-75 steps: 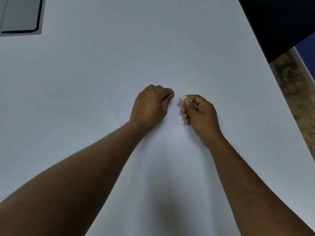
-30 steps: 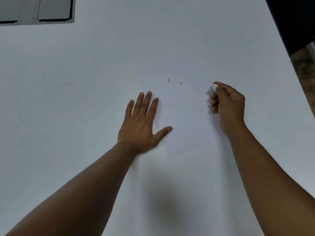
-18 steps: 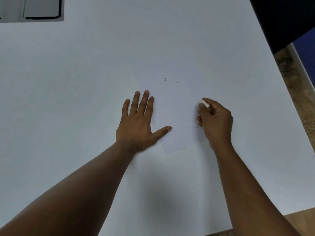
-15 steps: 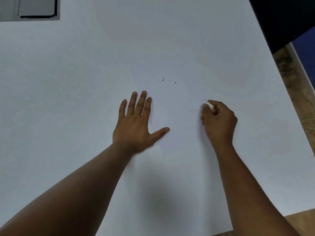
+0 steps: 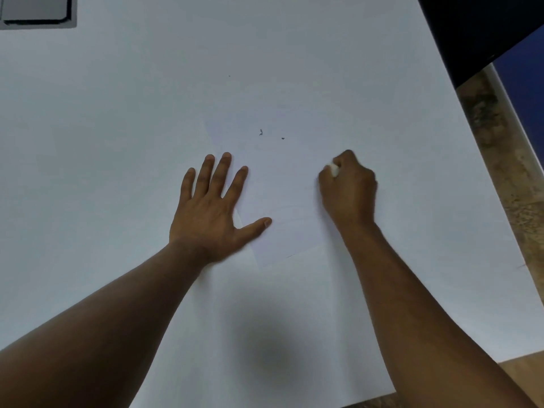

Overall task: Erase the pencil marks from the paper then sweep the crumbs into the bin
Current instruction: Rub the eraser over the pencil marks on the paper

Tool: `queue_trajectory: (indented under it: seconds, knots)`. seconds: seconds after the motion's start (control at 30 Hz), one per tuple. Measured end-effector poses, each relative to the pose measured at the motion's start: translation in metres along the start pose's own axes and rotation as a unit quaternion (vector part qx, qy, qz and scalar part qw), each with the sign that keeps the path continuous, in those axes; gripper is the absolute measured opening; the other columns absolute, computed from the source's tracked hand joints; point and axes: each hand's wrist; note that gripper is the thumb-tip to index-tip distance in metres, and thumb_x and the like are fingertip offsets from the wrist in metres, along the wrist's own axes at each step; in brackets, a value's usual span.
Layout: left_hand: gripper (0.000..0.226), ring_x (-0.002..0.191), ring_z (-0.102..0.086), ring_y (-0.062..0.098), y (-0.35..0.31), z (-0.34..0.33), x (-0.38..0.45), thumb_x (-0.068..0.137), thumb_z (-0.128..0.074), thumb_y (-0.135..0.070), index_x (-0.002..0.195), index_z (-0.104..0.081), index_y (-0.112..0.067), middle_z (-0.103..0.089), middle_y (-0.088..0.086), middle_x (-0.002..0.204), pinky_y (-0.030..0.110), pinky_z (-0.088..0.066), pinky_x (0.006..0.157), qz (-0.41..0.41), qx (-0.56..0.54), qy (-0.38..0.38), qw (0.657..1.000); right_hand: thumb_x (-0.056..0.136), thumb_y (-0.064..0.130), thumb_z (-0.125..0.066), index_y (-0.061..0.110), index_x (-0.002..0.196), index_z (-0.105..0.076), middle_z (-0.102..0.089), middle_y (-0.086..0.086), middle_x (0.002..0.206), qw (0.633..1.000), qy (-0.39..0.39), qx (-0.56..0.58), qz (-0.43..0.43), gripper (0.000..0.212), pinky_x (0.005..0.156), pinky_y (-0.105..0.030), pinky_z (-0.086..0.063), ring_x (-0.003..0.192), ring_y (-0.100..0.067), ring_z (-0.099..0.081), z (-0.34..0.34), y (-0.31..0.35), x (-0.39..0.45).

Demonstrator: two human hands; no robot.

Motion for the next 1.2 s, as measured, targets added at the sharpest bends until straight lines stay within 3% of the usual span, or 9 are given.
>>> queue_trajectory:
  seconds: [0.13, 0.4, 0.5, 0.6, 0.73, 0.8, 0.97, 1.13, 1.2]
  knots:
    - [0.099, 0.157, 0.018, 0.021, -0.001, 0.001, 0.000, 0.086, -0.017, -0.092, 0.164, -0.002, -0.033, 0.014, -0.002, 0.172, 0.050, 0.004, 0.127, 0.003, 0.003, 0.002, 1.000, 0.090, 0.019, -0.057, 0.007, 0.092, -0.059, -0.063, -0.005, 0.074, 0.998, 0.022, 0.005, -0.054, 0.013, 0.062, -0.027, -0.043, 0.065, -0.021, -0.056, 0.016, -0.018, 0.014]
    - [0.099, 0.158, 0.015, 0.023, -0.001, 0.001, 0.000, 0.086, -0.019, -0.091, 0.164, -0.004, -0.032, 0.011, 0.000, 0.172, 0.050, 0.004, 0.128, 0.003, 0.006, 0.002, 1.000, 0.087, 0.016, -0.056, 0.008, 0.085, -0.056, -0.062, -0.008, 0.068, 0.997, 0.053, 0.018, 0.050, 0.008, 0.059, -0.035, -0.049, 0.062, -0.029, -0.059, -0.003, 0.007, -0.006]
    - [0.099, 0.158, 0.016, 0.022, -0.001, 0.001, -0.001, 0.086, -0.018, -0.091, 0.164, -0.003, -0.033, 0.012, -0.001, 0.172, 0.050, 0.004, 0.127, 0.003, 0.003, 0.004, 1.000, 0.087, 0.019, -0.055, 0.009, 0.089, -0.057, -0.064, -0.009, 0.072, 1.000, 0.022, -0.007, 0.001, 0.010, 0.061, -0.035, -0.049, 0.066, -0.031, -0.061, 0.009, -0.013, 0.010]
    - [0.099, 0.158, 0.014, 0.023, -0.001, 0.001, -0.001, 0.086, -0.018, -0.091, 0.164, -0.005, -0.032, 0.010, 0.000, 0.173, 0.050, 0.004, 0.127, 0.000, 0.002, 0.000, 1.000, 0.089, 0.019, -0.056, 0.008, 0.093, -0.059, -0.061, -0.002, 0.073, 0.998, 0.034, 0.007, -0.053, 0.012, 0.064, -0.029, -0.046, 0.066, -0.021, -0.057, 0.016, -0.019, 0.018]
    - [0.100, 0.158, 0.014, 0.024, 0.000, 0.001, -0.001, 0.086, -0.018, -0.091, 0.164, -0.003, -0.031, 0.010, 0.000, 0.172, 0.051, 0.003, 0.127, -0.003, 0.001, -0.002, 1.000, 0.091, 0.020, -0.061, 0.009, 0.100, -0.063, -0.049, 0.015, 0.065, 0.993, -0.010, 0.078, -0.089, 0.015, 0.062, -0.018, -0.038, 0.059, -0.008, -0.049, 0.012, 0.000, 0.005]
    - [0.104, 0.158, 0.015, 0.023, -0.001, 0.002, 0.000, 0.085, -0.017, -0.092, 0.164, 0.001, -0.027, 0.011, 0.000, 0.172, 0.051, 0.003, 0.127, -0.004, 0.000, 0.000, 1.000, 0.090, 0.021, -0.064, 0.011, 0.104, -0.064, -0.050, 0.016, 0.067, 0.992, 0.006, 0.101, -0.070, 0.017, 0.065, -0.017, -0.039, 0.065, -0.011, -0.053, 0.003, 0.020, -0.009]
    - [0.114, 0.158, 0.015, 0.022, -0.001, 0.002, -0.001, 0.082, -0.010, -0.092, 0.164, 0.007, -0.014, 0.012, 0.002, 0.172, 0.050, 0.004, 0.128, 0.002, 0.008, 0.014, 1.000, 0.094, 0.028, -0.060, 0.017, 0.107, -0.064, -0.066, 0.008, 0.083, 0.981, 0.153, 0.101, 0.060, 0.017, 0.071, -0.023, -0.051, 0.076, -0.010, -0.062, -0.024, 0.069, -0.045]
    - [0.118, 0.158, 0.015, 0.023, 0.001, 0.004, 0.000, 0.077, 0.008, -0.091, 0.164, 0.002, -0.012, 0.012, 0.003, 0.172, 0.051, 0.003, 0.128, -0.006, 0.002, 0.024, 1.000, 0.094, 0.031, -0.059, 0.019, 0.104, -0.064, -0.067, 0.008, 0.080, 0.970, 0.191, 0.080, 0.128, 0.016, 0.070, -0.030, -0.053, 0.074, -0.012, -0.062, -0.027, 0.073, -0.047]
    - [0.114, 0.158, 0.013, 0.024, 0.001, 0.004, 0.000, 0.081, 0.005, -0.088, 0.164, -0.002, -0.011, 0.010, 0.003, 0.172, 0.052, 0.001, 0.127, -0.010, -0.003, 0.019, 1.000, 0.095, 0.032, -0.058, 0.018, 0.107, -0.063, -0.067, 0.006, 0.080, 0.965, 0.202, 0.057, 0.159, 0.019, 0.069, -0.033, -0.052, 0.074, -0.016, -0.062, -0.029, 0.078, -0.049]
Point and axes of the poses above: each hand's wrist, its own x-axis towards the middle knuckle, its own z-axis out of the back of the hand, y = z × x
